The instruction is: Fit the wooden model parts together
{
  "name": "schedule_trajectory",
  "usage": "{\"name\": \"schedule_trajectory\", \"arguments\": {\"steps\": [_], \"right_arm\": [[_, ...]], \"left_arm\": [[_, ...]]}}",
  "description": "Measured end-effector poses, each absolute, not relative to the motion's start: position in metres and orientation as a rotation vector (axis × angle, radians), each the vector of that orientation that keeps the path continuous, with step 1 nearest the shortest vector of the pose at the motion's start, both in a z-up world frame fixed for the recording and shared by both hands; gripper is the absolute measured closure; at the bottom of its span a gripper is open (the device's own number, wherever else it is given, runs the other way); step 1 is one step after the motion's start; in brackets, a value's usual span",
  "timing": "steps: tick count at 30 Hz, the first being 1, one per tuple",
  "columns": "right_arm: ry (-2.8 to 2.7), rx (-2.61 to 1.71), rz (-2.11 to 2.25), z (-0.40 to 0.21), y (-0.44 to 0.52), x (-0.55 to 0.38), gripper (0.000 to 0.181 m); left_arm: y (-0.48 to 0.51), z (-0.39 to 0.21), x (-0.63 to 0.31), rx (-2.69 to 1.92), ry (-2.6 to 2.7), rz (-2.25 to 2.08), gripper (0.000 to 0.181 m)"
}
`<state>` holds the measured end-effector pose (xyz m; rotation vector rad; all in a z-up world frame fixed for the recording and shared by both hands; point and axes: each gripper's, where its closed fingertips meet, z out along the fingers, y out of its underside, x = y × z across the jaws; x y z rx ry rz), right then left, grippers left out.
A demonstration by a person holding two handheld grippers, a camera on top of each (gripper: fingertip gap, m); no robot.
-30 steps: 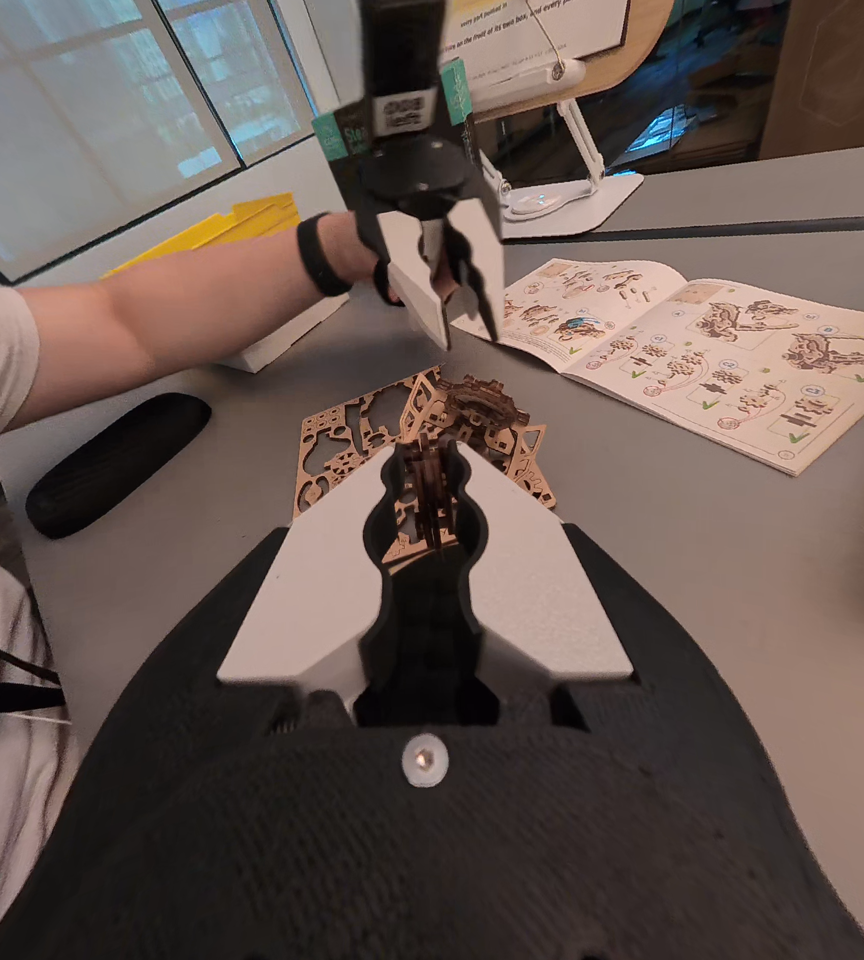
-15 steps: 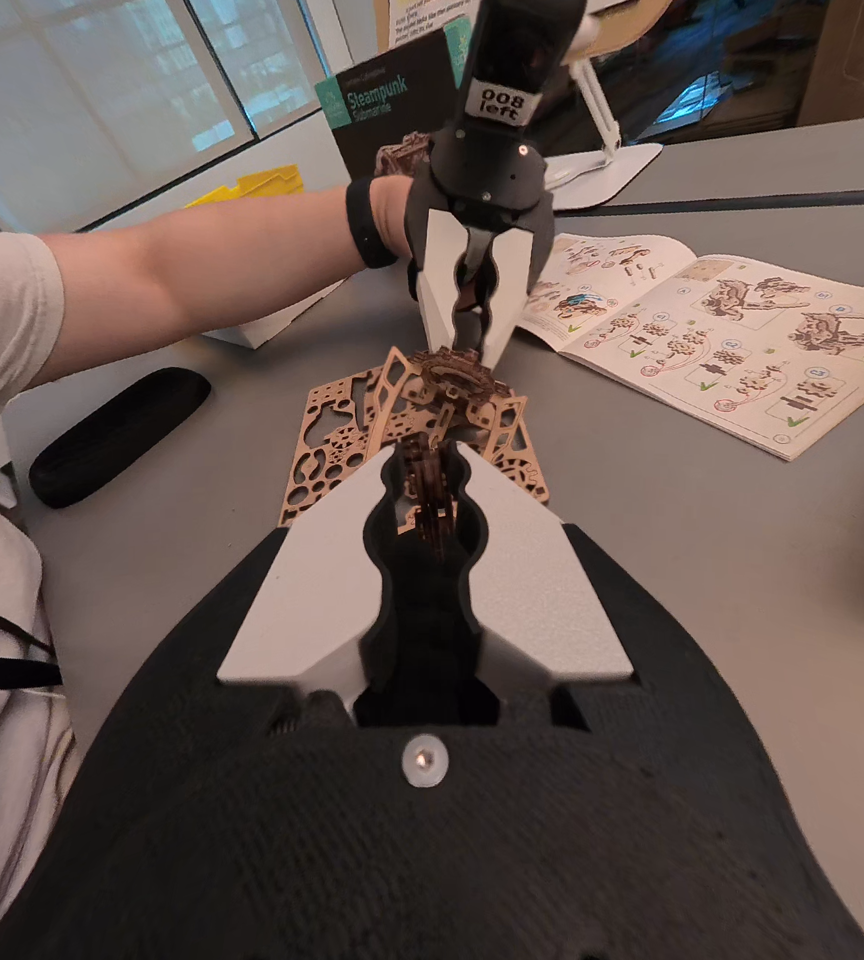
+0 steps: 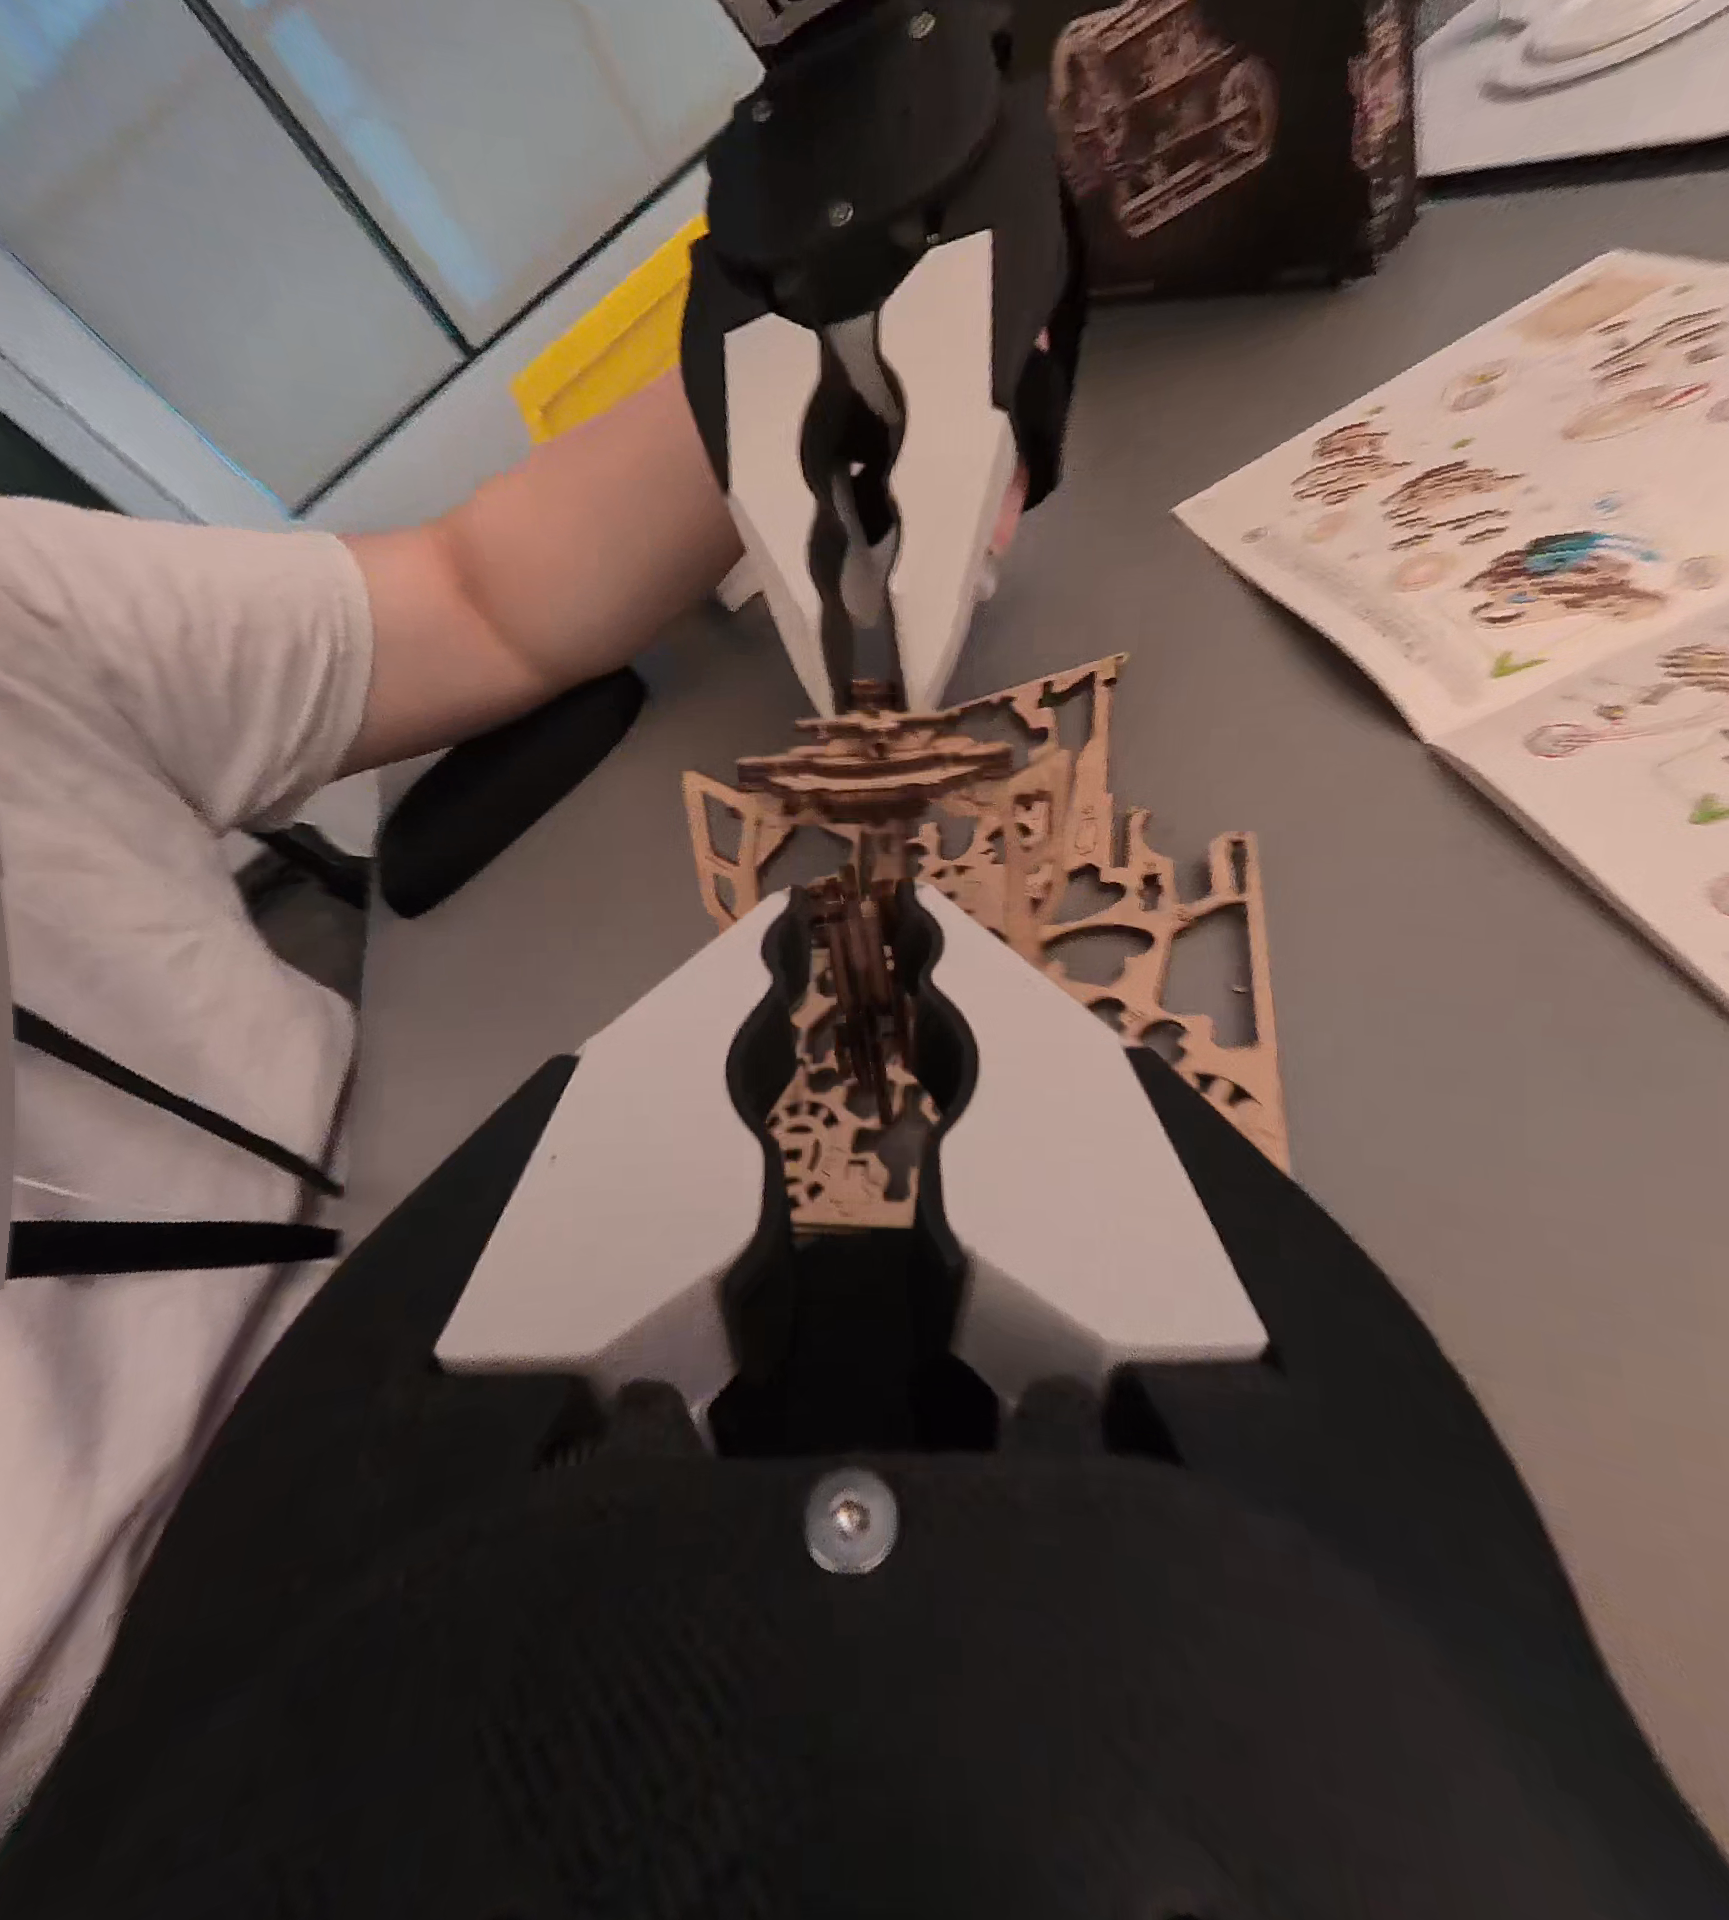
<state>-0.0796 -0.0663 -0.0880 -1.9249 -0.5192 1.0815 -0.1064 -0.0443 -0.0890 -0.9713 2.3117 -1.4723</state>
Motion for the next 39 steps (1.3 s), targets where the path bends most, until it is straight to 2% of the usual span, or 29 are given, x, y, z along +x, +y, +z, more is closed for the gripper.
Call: {"name": "schedule_trajectory", "arguments": {"steps": [10, 15, 24, 39], "right_arm": [[-0.474, -1.973, 1.232, -0.077, -0.065, -0.098, 0.167], [-0.448, -1.898, 1.282, -0.068, -0.071, -0.098, 0.167], [-0.349, -1.770, 1.394, -0.055, -0.069, -0.111, 0.167], [-0.386, -1.650, 1.260, -0.043, -0.060, -0.111, 0.167]], "left_arm": [[-0.049, -0.087, -0.115, -0.955, 2.233, -1.517, 0.171], [-0.050, -0.061, -0.114, -0.942, 2.099, -1.681, 0.171], [-0.060, -0.043, -0.112, -0.883, 2.027, -1.720, 0.171], [-0.049, -0.035, -0.094, -1.007, 1.863, -1.734, 0.171]]}}
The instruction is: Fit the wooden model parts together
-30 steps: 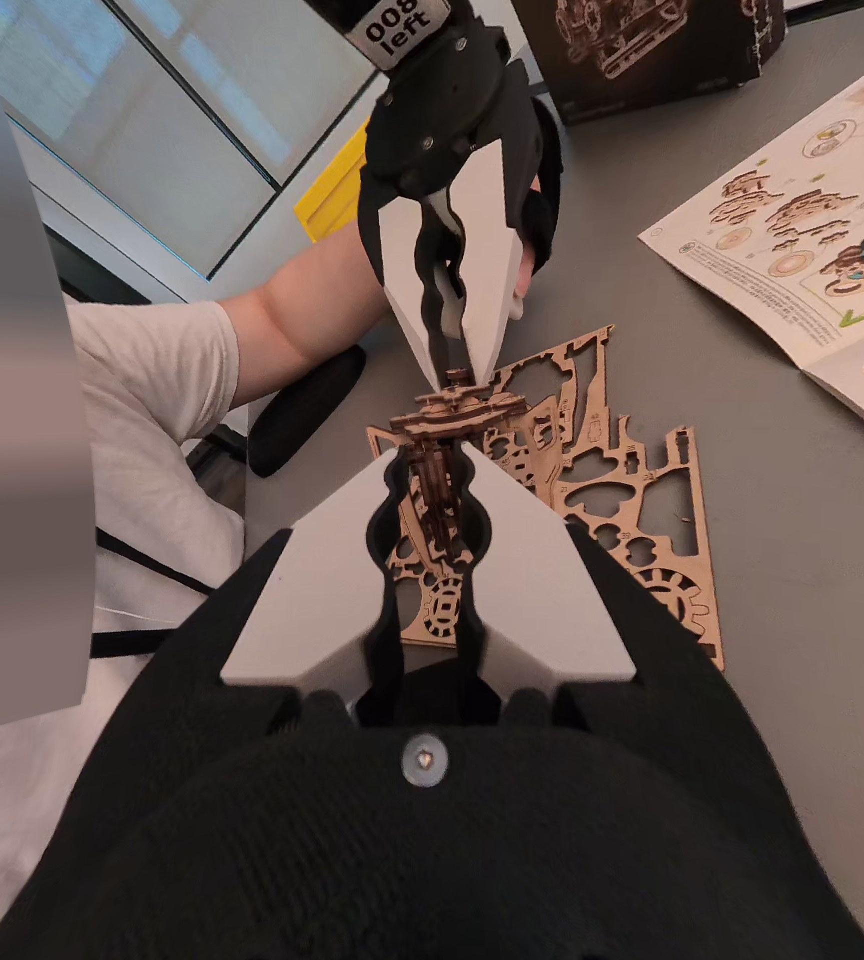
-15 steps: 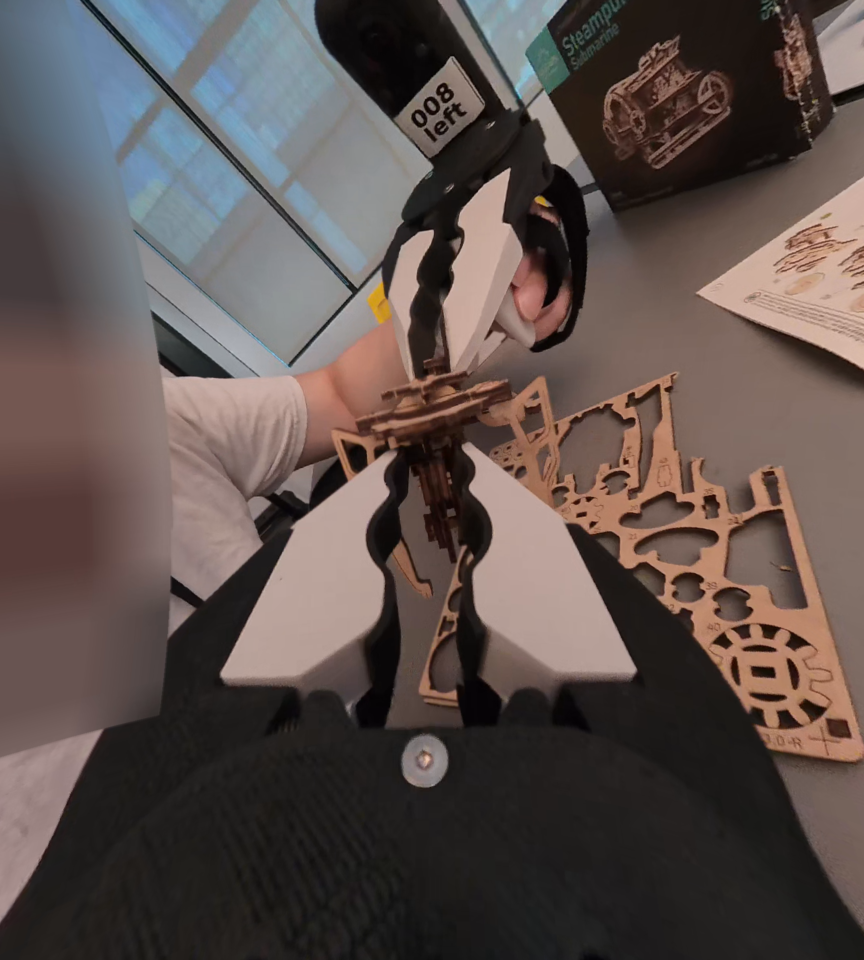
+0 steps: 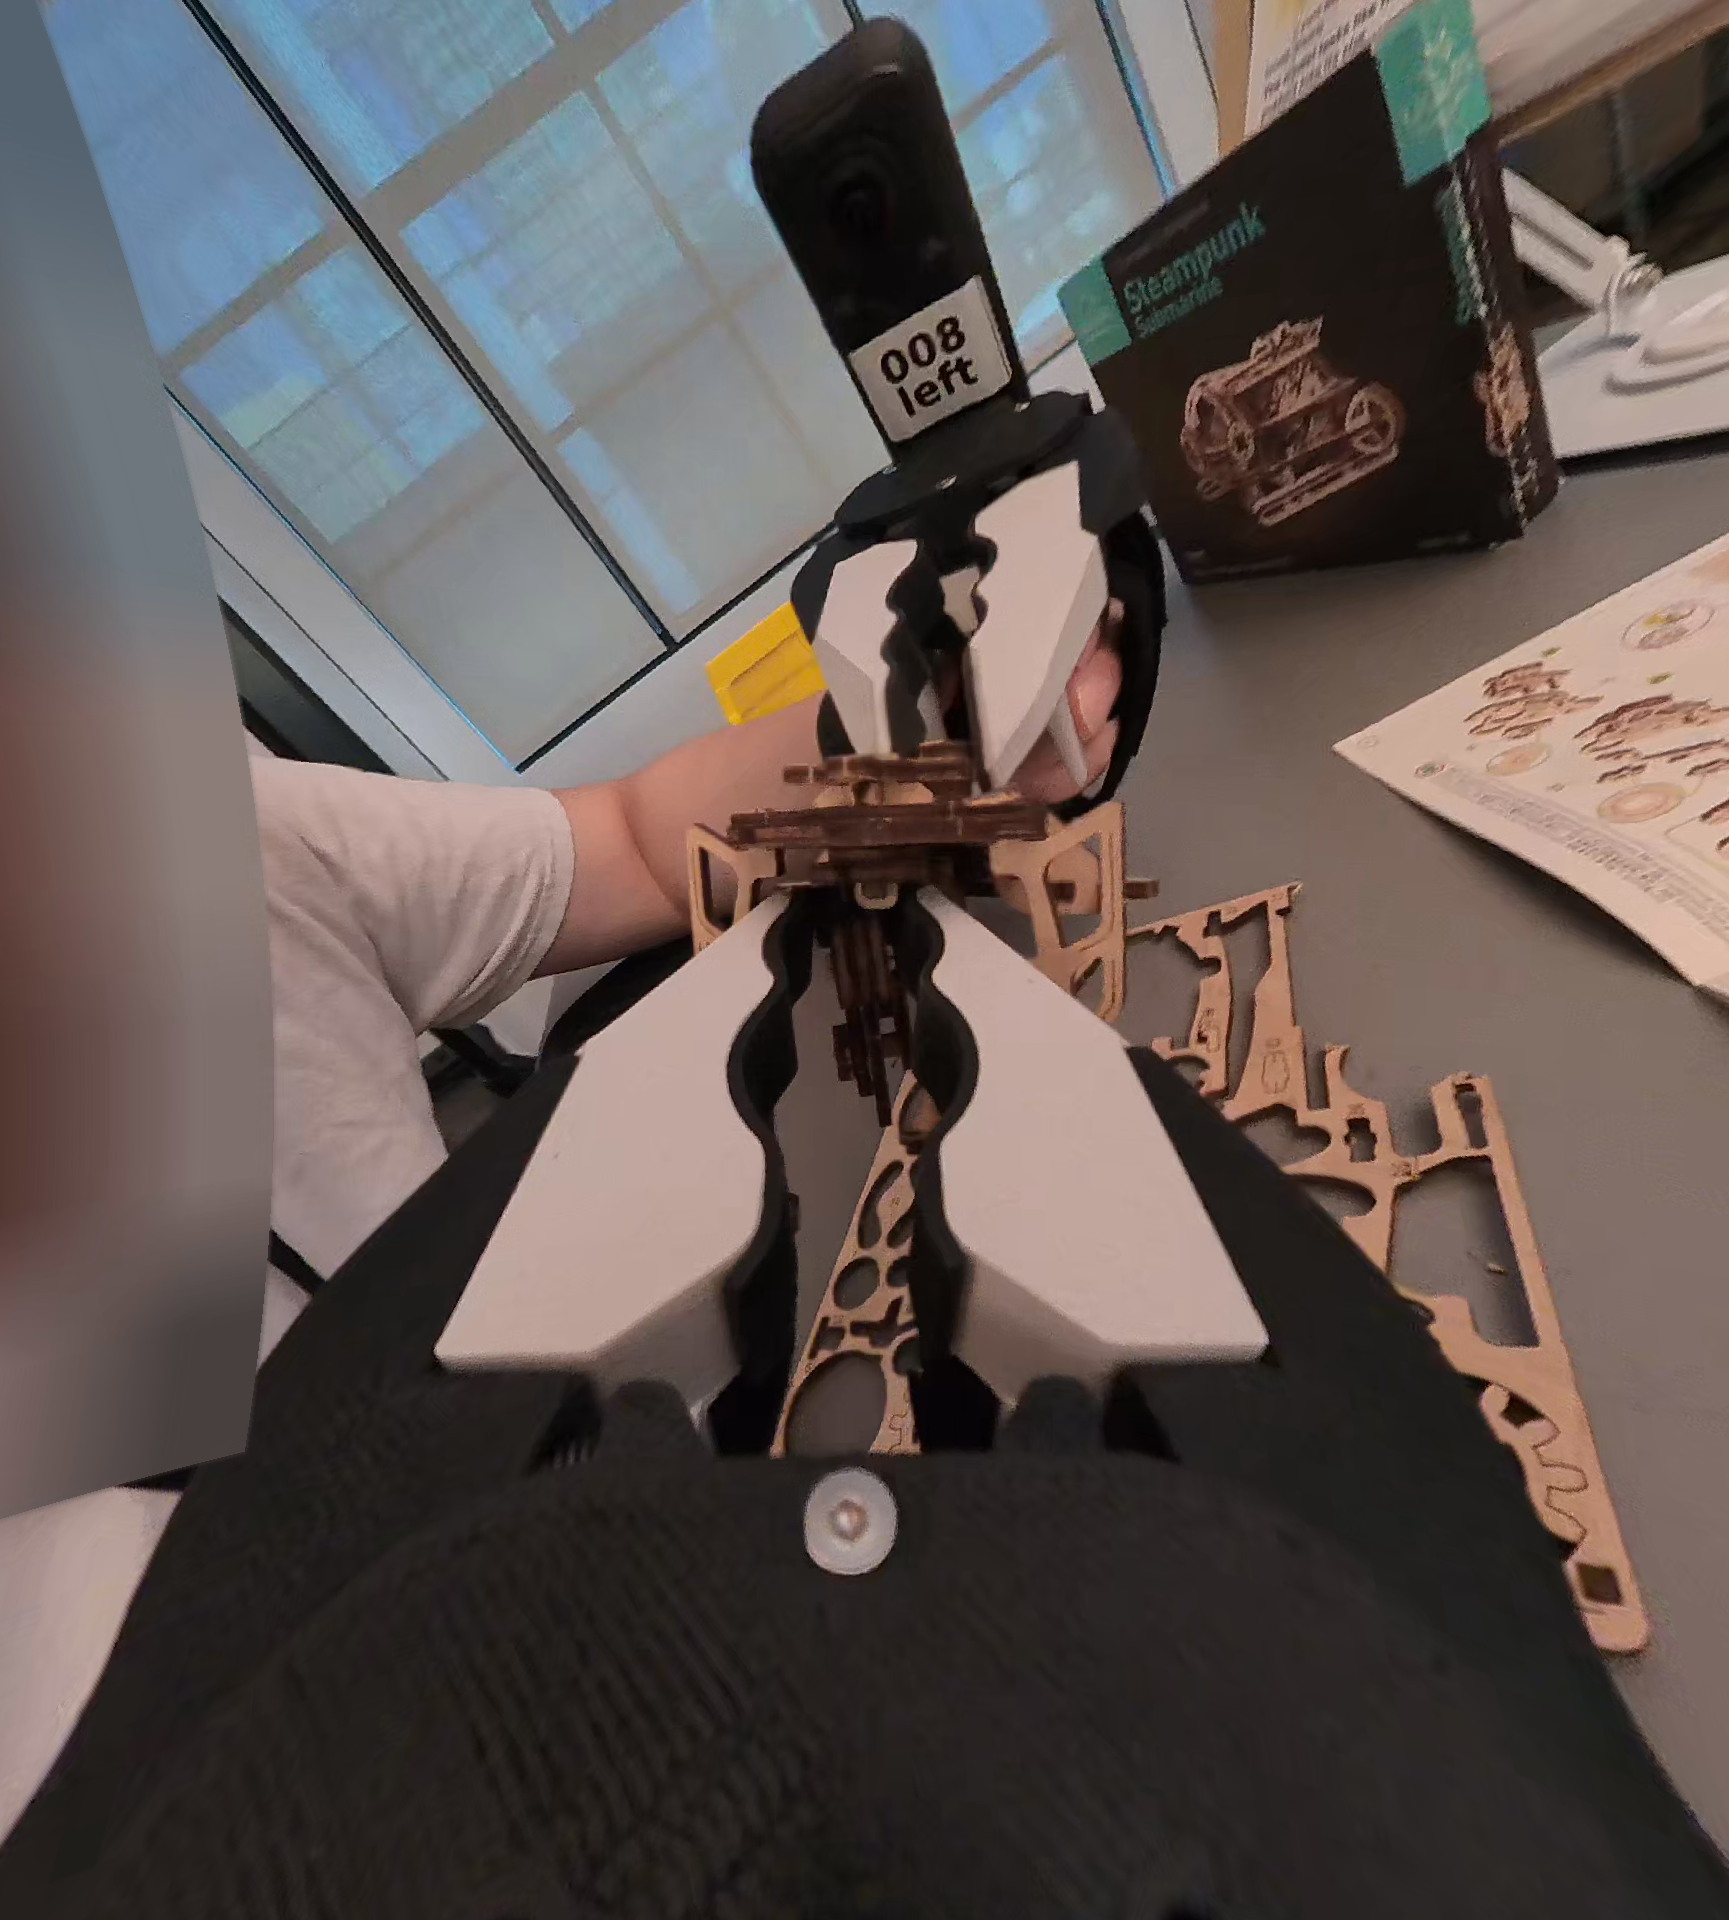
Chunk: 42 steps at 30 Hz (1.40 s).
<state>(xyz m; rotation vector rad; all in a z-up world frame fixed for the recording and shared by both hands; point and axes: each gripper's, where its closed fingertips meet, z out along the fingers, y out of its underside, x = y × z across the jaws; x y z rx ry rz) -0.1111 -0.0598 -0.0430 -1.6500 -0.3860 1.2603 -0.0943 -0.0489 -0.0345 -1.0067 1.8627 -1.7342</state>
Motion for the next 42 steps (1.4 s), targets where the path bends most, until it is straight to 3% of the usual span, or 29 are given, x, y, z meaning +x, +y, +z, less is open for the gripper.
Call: {"name": "schedule_trajectory", "arguments": {"steps": [24, 42], "right_arm": [[-0.479, -1.638, 0.737, -0.024, -0.050, -0.082, 0.167], [-0.400, -1.614, 0.884, -0.025, -0.048, -0.079, 0.167]], "left_arm": [[-0.033, -0.008, -0.069, -1.285, 1.456, -1.882, 0.171], [-0.031, -0.014, -0.060, -1.377, 1.441, -1.773, 0.171]]}}
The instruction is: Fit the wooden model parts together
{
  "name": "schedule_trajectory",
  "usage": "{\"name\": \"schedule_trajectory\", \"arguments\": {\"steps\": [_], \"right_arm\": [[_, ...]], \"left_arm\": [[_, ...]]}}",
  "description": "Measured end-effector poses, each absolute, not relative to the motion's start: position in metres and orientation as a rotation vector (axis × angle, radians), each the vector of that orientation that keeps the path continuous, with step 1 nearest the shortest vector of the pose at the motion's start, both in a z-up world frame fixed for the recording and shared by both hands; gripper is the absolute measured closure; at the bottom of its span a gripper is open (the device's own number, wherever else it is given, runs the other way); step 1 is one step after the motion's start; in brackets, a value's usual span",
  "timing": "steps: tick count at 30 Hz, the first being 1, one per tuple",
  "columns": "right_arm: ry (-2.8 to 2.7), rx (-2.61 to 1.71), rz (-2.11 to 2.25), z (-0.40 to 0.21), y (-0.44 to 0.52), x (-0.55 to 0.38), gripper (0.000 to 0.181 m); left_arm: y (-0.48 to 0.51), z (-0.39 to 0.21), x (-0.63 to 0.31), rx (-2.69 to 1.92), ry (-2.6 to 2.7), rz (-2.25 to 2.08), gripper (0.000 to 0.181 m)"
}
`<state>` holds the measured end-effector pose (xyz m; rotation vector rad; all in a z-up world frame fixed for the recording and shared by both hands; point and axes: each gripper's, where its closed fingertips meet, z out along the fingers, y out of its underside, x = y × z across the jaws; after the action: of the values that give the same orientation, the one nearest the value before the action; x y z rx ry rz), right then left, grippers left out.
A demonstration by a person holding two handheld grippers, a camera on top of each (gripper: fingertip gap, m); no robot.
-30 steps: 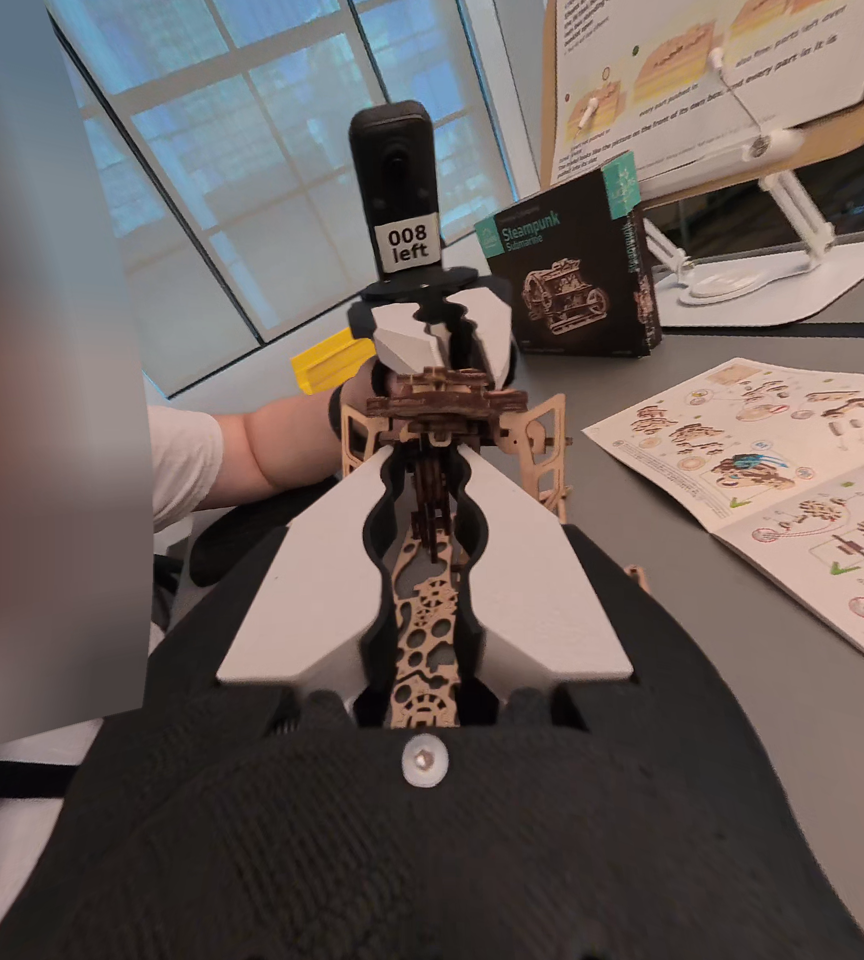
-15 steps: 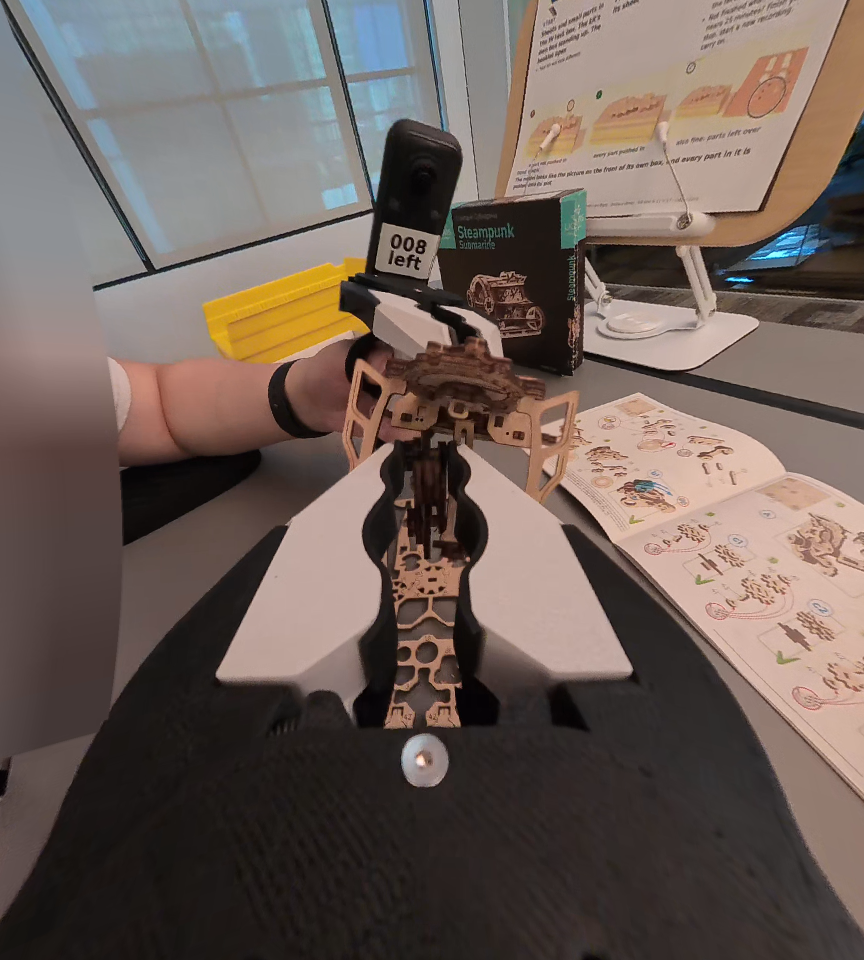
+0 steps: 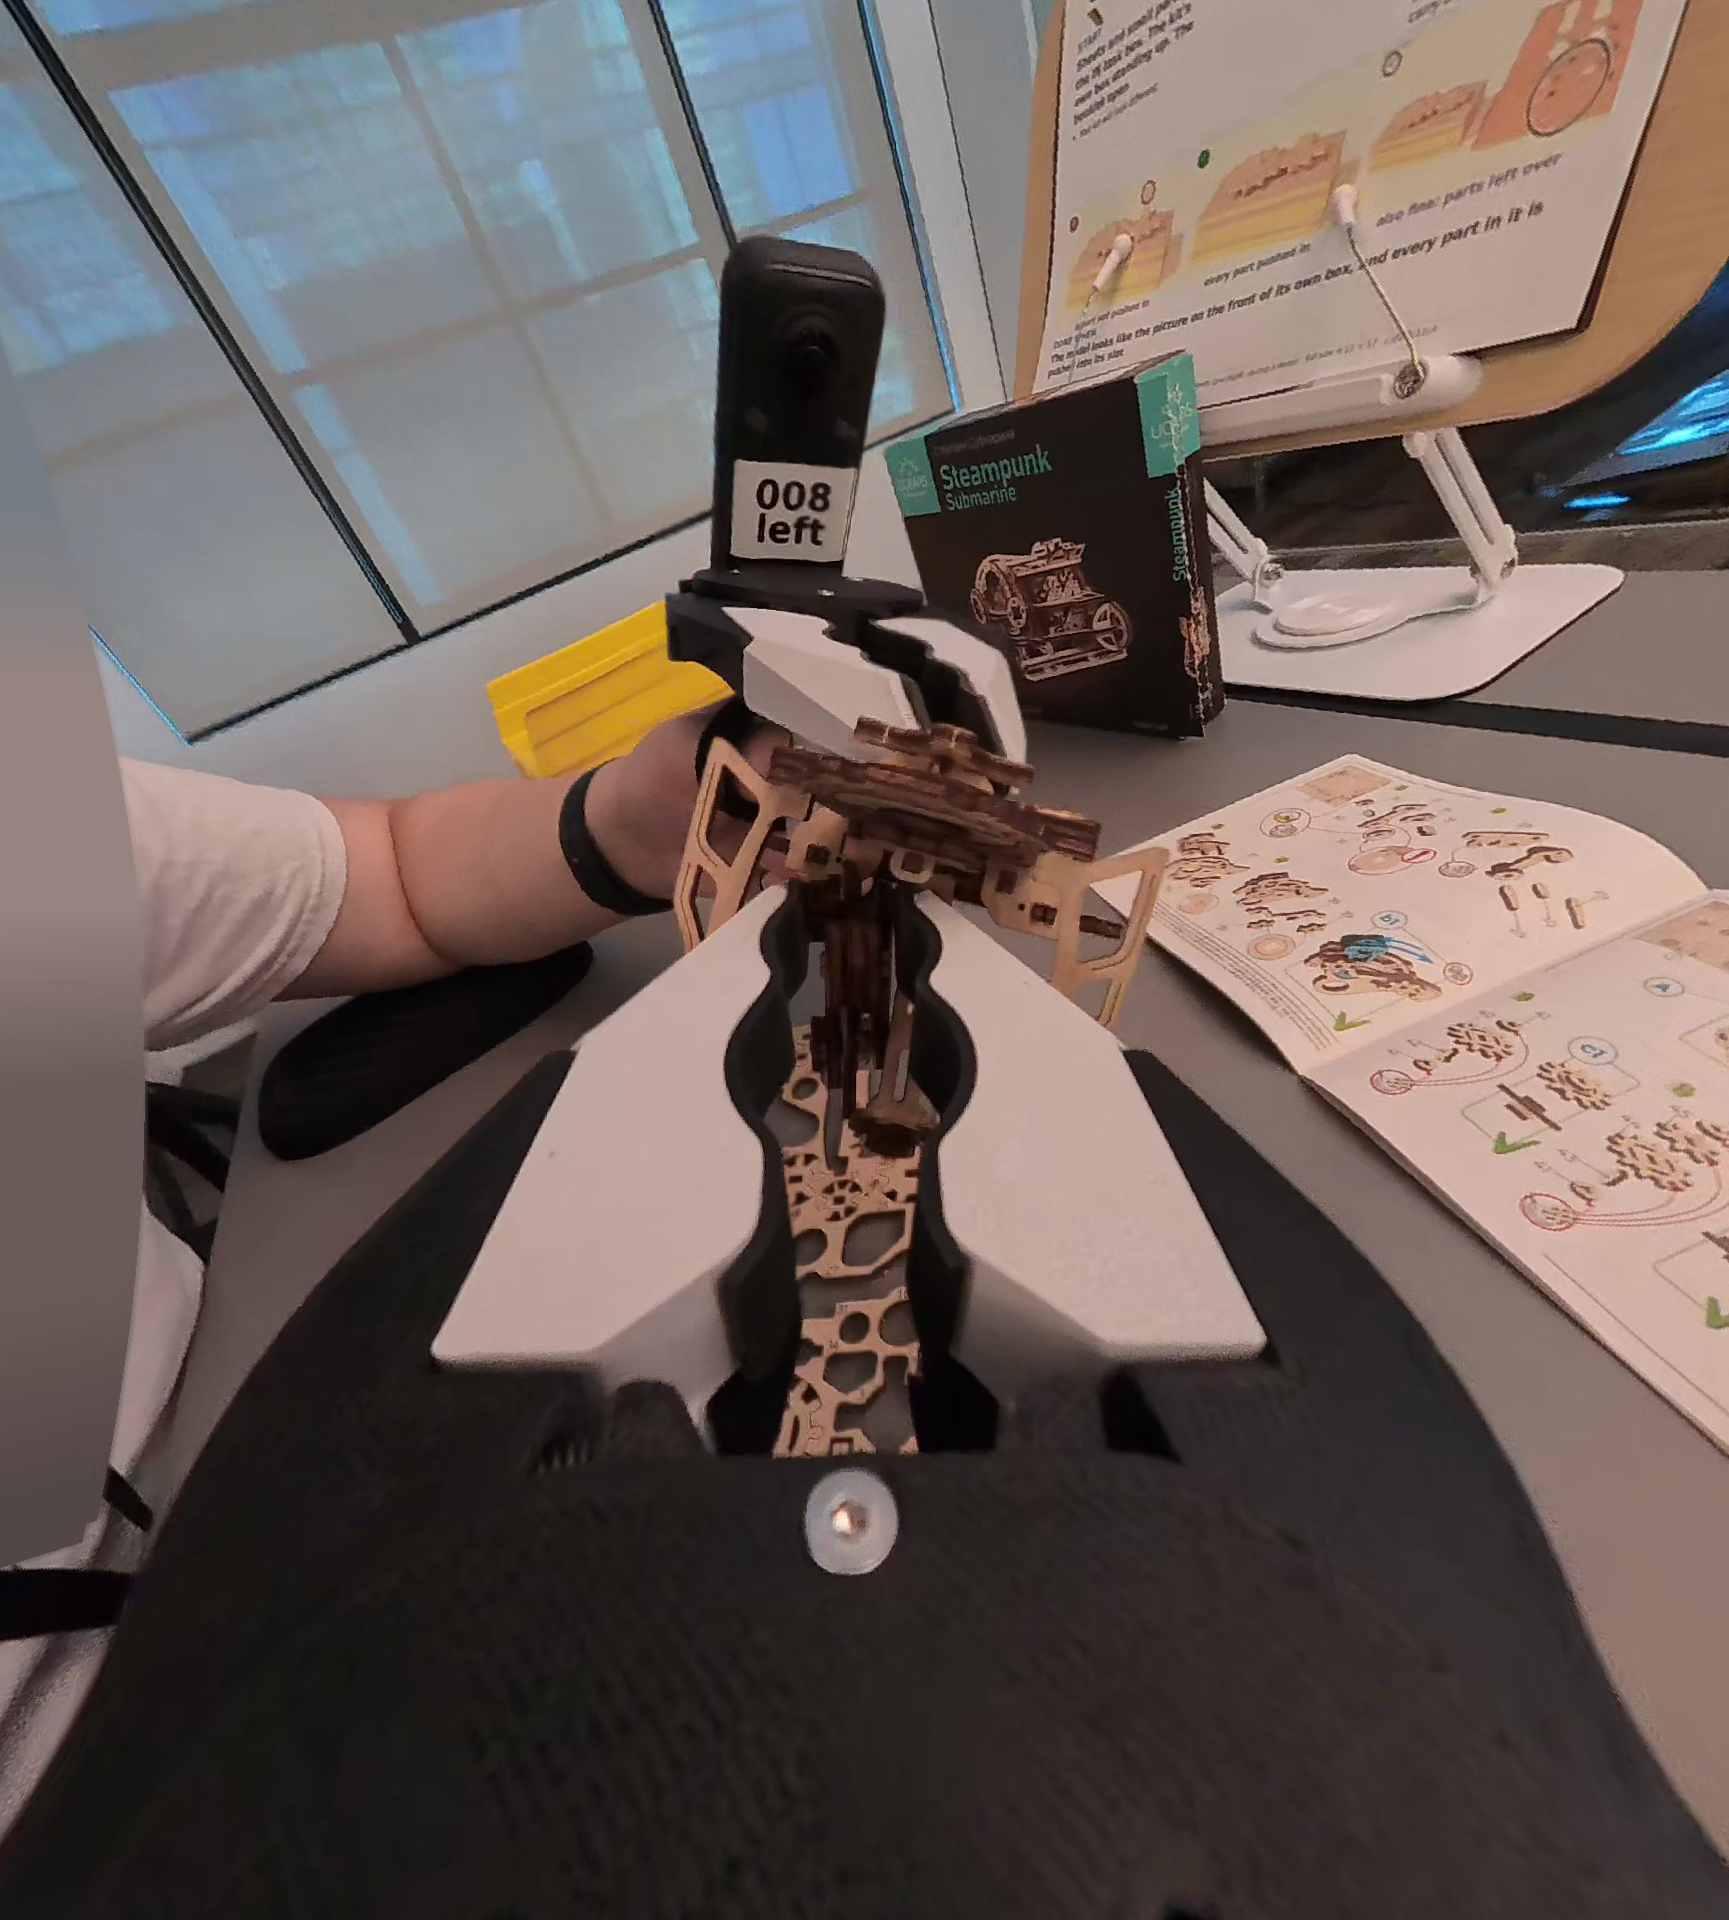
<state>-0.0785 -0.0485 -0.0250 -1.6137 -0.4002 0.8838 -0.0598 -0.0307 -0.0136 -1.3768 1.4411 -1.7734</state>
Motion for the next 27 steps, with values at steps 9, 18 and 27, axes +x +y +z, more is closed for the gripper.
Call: {"name": "schedule_trajectory", "arguments": {"steps": [9, 18, 27], "right_arm": [[-0.311, -1.626, 1.089, -0.034, -0.043, -0.077, 0.166], [-0.329, -1.657, 0.928, -0.038, -0.036, -0.066, 0.167], [-0.520, -1.685, 0.751, -0.038, -0.041, -0.069, 0.166]], "left_arm": [[-0.025, -0.017, -0.058, -1.394, 1.444, -1.681, 0.171], [-0.016, -0.024, -0.060, -1.418, 1.423, -1.682, 0.171], [-0.010, -0.015, -0.069, -1.263, 1.339, -1.971, 0.171]]}}
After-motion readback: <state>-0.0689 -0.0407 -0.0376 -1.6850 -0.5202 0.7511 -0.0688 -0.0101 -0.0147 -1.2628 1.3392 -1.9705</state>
